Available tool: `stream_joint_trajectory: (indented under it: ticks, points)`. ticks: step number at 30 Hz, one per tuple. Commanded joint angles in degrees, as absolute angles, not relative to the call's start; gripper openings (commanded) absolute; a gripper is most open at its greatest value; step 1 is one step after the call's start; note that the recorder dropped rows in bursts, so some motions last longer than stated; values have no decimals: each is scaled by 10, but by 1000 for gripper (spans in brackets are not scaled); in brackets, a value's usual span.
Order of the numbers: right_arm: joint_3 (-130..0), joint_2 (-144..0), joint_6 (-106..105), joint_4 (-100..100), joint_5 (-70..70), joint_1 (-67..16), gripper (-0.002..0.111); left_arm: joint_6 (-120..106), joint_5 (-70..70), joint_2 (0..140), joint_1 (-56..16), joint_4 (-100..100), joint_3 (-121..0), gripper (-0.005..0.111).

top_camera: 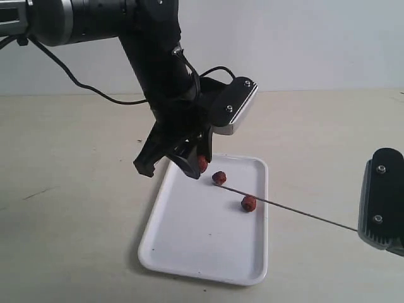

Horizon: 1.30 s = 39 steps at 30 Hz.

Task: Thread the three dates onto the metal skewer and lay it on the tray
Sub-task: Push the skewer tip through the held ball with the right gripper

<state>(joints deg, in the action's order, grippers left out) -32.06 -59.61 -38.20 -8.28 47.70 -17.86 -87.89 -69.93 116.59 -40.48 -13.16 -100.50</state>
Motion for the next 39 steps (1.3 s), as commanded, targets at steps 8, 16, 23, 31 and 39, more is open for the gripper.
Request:
stream_joint_trajectory:
  ticks: [8,16,23,31,39]
  points:
    - [-335,-605,-342,-126,448,-176,0,-935,-700,1160,-407,-141,-1005,34]
    - [-335,-621,-342,-130,427,-176,0,-949,-700,1160,-407,-143,-1005,34]
    - [-337,-628,-342,-130,419,-176,0,-949,-700,1160,-407,-143,-1005,34]
    - [-349,-650,-342,-128,416,-176,0,-949,-700,1160,-407,-147,-1005,34]
    - [-361,-659,-342,-120,402,-176,0,-949,-700,1160,-407,-147,-1005,34]
